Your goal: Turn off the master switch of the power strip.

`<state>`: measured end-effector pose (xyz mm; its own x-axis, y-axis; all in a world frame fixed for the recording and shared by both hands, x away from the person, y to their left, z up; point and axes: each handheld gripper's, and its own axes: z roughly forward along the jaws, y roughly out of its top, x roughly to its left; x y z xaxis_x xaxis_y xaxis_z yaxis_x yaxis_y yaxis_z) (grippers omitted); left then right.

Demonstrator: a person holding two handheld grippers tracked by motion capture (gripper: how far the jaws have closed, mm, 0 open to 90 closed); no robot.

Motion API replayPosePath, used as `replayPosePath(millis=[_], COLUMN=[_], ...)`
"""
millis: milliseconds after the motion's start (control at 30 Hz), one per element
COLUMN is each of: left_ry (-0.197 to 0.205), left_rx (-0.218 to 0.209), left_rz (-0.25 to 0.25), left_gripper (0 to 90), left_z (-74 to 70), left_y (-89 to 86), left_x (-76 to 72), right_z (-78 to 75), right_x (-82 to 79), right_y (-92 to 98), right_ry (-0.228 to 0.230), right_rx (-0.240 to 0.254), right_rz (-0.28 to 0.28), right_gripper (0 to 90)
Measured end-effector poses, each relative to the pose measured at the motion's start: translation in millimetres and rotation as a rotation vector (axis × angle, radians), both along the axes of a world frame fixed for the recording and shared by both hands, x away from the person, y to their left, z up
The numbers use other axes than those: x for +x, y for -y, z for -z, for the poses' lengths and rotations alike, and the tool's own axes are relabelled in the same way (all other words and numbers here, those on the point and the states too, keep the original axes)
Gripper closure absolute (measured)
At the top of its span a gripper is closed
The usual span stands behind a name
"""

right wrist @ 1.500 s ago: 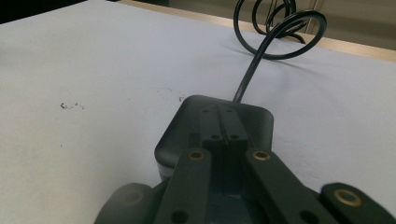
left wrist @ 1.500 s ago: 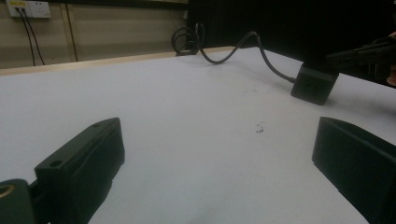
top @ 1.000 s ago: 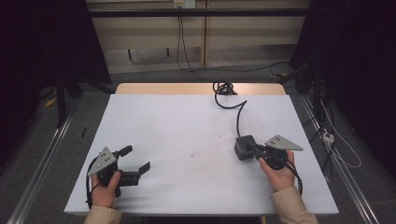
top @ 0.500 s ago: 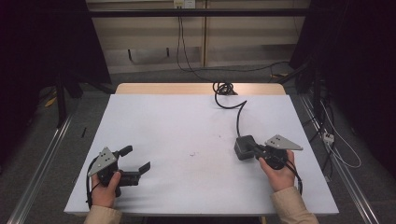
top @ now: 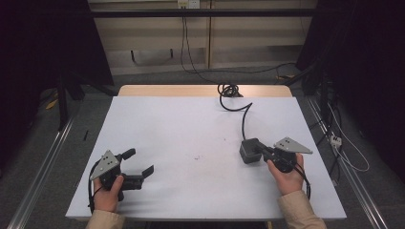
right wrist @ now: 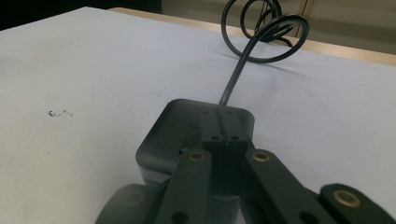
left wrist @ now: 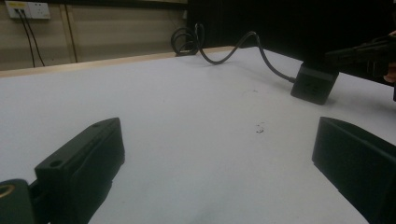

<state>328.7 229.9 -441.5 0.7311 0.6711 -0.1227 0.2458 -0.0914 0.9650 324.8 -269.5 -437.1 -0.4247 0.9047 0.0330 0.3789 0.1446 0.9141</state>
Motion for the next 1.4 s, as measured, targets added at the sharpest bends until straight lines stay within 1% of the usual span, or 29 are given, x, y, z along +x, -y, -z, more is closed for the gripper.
replayPosePath(millis=[200, 400, 467, 567, 667, 767, 867, 1000, 1167, 1300, 1400], left_ry=[-0.002, 0.000, -0.001, -0.004, -0.001, -0.003, -0.002, 0.000, -0.001, -0.001, -0.002], left_rx=[0.005, 0.000, 0.002, 0.004, 0.001, 0.003, 0.005, 0.008, 0.003, 0.007, 0.004], left_rz=[0.001, 0.001, 0.000, 0.001, 0.001, 0.002, 0.005, 0.008, 0.005, 0.008, 0.007], left_gripper=[2.1, 2.1, 2.1, 2.1, 2.1, 2.1, 2.1, 2.1, 2.1, 2.1, 2.1], left_z=[-0.1, -0.2, -0.4, -0.1, -0.1, -0.3, -0.3, -0.4, -0.5, -0.1, -0.2], left_y=[-0.3, -0.3, 0.0, 0.4, 0.4, 0.6, 1.3, 1.9, 2.1, 1.8, 1.4], left_x=[-0.1, 0.2, 0.1, 0.0, 0.2, 0.4, 0.9, 1.2, 1.3, 1.3, 0.8], right_z=[-2.7, -6.6, -7.5, -8.8, -10.3, -11.2, -12.4, -12.2, -13.4, -13.7, -14.1], right_x=[-0.9, -1.9, -2.2, -2.7, -3.2, -3.3, -4.2, -4.4, -4.9, -4.1, -3.6], right_y=[1.4, -2.0, -2.8, -3.3, -3.0, -3.2, -3.3, -3.7, -4.7, -5.2, -6.1], right_ry=[0.007, 0.008, 0.011, 0.015, 0.014, 0.009, 0.014, 0.009, 0.021, 0.011, 0.017], right_rx=[0.012, 0.017, 0.011, 0.017, 0.045, 0.056, 0.065, 0.072, 0.083, 0.097, 0.094], right_rz=[0.003, -0.021, -0.023, -0.026, -0.031, -0.034, -0.036, -0.045, -0.037, -0.043, -0.041], right_gripper=[90.0, 90.0, 90.0, 90.0, 89.7, 80.9, 79.3, 74.6, 67.5, 58.5, 52.3])
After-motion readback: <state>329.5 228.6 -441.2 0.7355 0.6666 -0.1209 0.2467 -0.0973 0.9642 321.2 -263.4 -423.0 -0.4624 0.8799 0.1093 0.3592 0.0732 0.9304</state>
